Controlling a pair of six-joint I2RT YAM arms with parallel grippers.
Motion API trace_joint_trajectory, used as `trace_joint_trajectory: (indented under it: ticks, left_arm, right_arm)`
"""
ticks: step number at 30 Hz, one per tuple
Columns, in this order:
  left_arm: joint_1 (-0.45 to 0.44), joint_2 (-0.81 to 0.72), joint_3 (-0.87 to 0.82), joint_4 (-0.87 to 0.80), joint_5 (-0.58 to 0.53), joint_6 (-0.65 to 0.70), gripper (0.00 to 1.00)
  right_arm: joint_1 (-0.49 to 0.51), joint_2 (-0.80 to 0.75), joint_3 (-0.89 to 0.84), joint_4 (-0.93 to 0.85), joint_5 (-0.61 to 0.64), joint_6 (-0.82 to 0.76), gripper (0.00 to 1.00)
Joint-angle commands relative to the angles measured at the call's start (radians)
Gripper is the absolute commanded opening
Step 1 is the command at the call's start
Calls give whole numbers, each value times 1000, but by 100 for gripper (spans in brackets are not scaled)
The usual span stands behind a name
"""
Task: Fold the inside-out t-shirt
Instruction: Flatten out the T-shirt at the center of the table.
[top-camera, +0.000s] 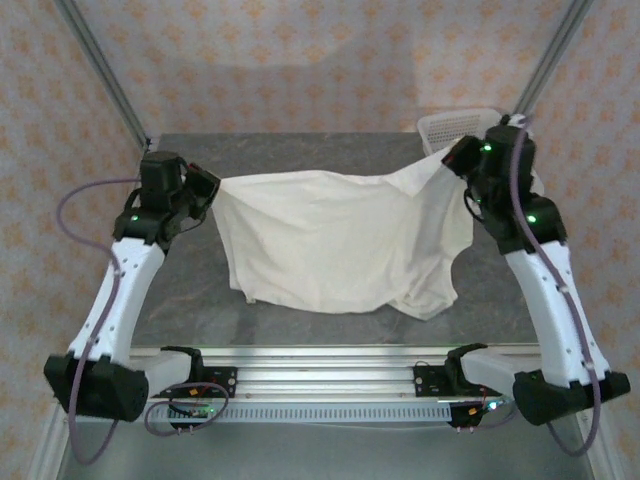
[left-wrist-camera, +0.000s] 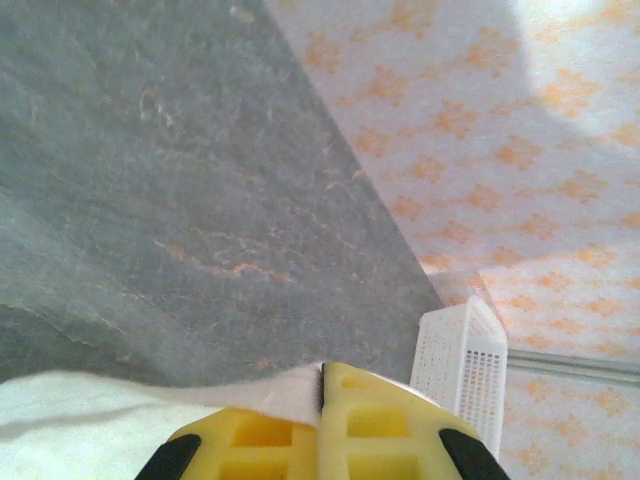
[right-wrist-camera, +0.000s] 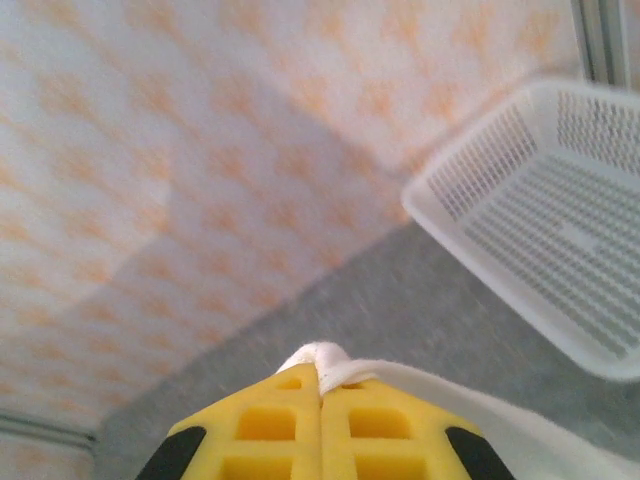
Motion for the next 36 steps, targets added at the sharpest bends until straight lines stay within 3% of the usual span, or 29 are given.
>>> trace_joint_trajectory:
  ticks: [1, 7, 12, 15, 19, 23, 27, 33, 36]
  left_arm:
    - [9, -67, 80, -225, -104, 115, 0]
    - [9, -185, 216, -336, -195, 165, 0]
    - [9, -257, 230, -340, -225, 208, 0]
    - [9, -265, 220, -304, -145, 226, 0]
    - [9, -268, 205, -218, 53, 232, 0]
    - [9, -333, 204, -108, 128, 357, 0]
    - [9, -410, 308, -89, 48, 453, 0]
    - [9, -403, 569, -193, -103, 569, 0]
    - [9, -361, 608, -228, -231, 608, 0]
  right_arm:
    - [-6, -48, 91, -2, 86, 12, 0]
    - [-7, -132, 187, 23, 189, 6, 0]
    - [-6, -212, 155, 86, 191, 7, 0]
    - [-6, -225, 148, 104, 98, 16, 0]
    - [-6, -224, 139, 136, -69, 4, 0]
    - [-7, -245, 123, 219, -278, -53, 0]
    - [-6, -293, 110, 420, -463, -28, 0]
    - [-6, -305, 229, 493, -427, 41, 0]
    - [-6, -286, 251, 491, -364, 44, 0]
